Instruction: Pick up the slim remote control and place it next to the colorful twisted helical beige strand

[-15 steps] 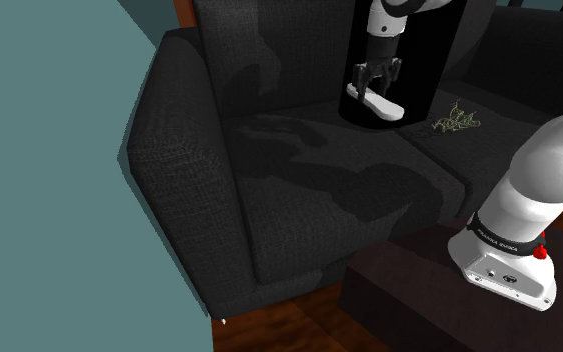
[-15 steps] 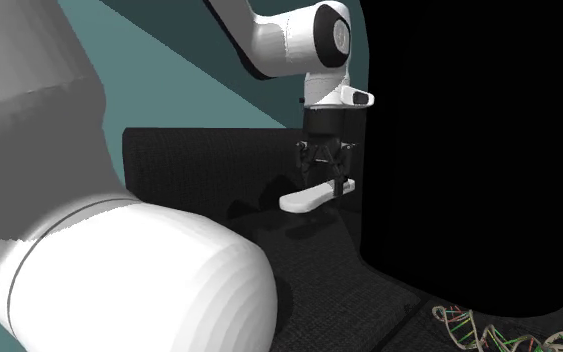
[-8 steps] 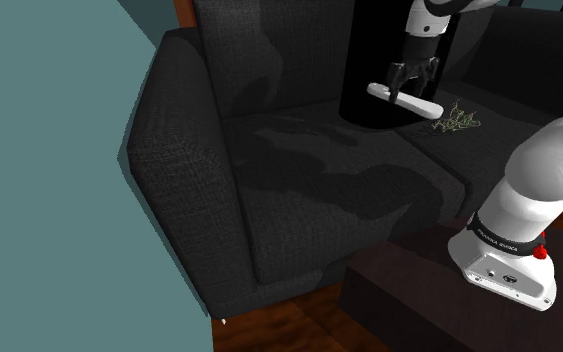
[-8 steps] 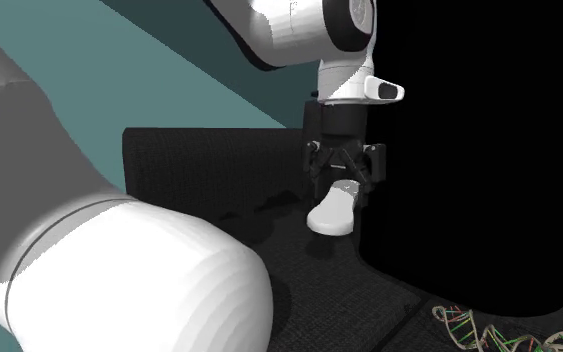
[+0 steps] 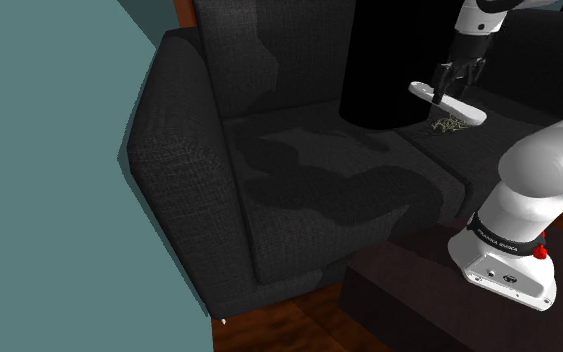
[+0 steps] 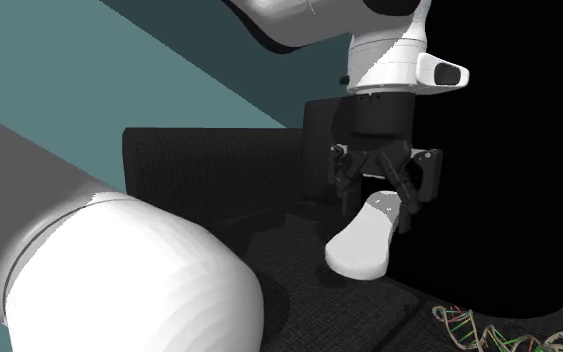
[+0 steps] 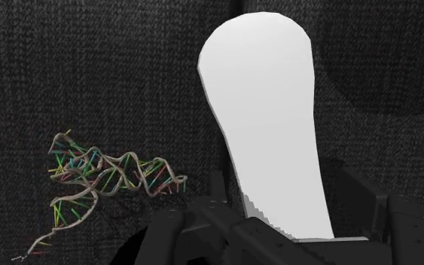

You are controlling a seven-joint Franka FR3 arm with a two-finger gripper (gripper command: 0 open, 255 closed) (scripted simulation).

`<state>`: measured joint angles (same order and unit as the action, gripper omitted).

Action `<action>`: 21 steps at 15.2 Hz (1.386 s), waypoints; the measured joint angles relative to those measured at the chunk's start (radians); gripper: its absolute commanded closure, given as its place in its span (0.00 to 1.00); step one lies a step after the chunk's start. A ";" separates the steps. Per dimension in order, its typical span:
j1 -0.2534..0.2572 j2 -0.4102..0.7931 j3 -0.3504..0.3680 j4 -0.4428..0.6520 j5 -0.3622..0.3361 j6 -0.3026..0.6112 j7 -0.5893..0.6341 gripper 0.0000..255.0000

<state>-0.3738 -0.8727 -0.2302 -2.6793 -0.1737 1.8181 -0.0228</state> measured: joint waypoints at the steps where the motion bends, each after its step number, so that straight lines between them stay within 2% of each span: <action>1: -0.018 -0.023 -0.020 -0.005 -0.018 -0.017 -0.024 1.00; 7: -0.125 -0.160 -0.132 -0.048 -0.131 -0.099 -0.163 1.00; 12: -0.202 -0.195 -0.244 -0.040 -0.233 -0.126 -0.285 1.00; 21: -0.237 -0.201 -0.309 -0.126 -0.298 -0.045 -0.306 1.00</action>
<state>-0.6109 -1.0740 -0.5393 -2.8055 -0.4714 1.7729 -0.3287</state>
